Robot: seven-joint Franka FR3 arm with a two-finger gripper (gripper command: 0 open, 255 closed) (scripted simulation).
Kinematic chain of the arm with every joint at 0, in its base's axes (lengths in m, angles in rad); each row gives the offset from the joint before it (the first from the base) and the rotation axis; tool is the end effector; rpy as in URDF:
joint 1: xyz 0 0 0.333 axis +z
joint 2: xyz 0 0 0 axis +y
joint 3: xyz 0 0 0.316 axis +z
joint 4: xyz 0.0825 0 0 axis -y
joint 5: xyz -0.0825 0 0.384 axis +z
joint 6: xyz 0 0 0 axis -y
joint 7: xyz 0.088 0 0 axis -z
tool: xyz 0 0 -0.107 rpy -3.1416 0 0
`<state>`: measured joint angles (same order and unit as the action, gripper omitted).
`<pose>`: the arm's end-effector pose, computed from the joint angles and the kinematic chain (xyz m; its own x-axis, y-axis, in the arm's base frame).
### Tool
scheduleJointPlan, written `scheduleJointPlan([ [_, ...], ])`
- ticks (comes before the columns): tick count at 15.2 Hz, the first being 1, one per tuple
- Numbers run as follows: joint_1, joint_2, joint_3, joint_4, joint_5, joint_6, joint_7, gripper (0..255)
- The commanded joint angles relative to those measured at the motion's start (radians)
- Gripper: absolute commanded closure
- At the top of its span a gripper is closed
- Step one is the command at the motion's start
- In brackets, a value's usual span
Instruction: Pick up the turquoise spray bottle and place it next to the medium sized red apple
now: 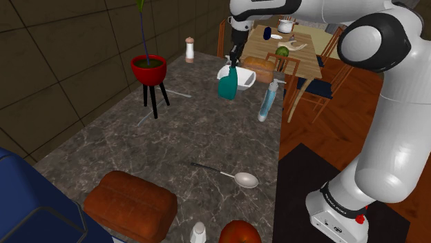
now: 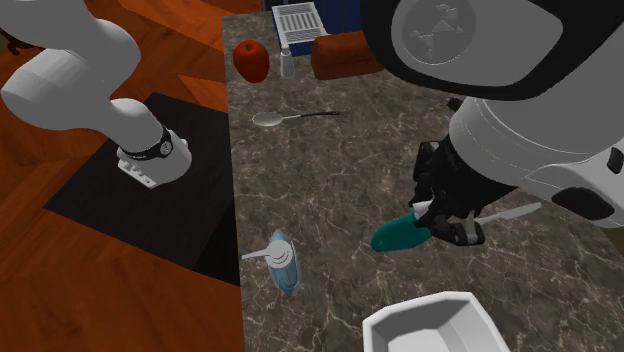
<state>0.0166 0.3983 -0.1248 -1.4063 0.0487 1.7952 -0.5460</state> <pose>0.6757 -0.0556 0.4774 0.9063 0.4226 -0.0059 0.4226 -0.9063 -0.0025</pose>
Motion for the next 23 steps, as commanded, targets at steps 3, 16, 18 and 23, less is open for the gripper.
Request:
scheduleJointPlan([
  [3,-0.002,0.003,-0.001,0.057,0.0,-0.054,0.0,255],
  [16,-0.012,0.043,-0.001,0.295,0.004,-0.252,0.001,255],
  [18,-0.015,0.057,-0.001,0.344,0.006,-0.287,0.001,255],
  [23,-0.024,0.108,-0.001,0.495,0.012,-0.388,0.002,255],
])
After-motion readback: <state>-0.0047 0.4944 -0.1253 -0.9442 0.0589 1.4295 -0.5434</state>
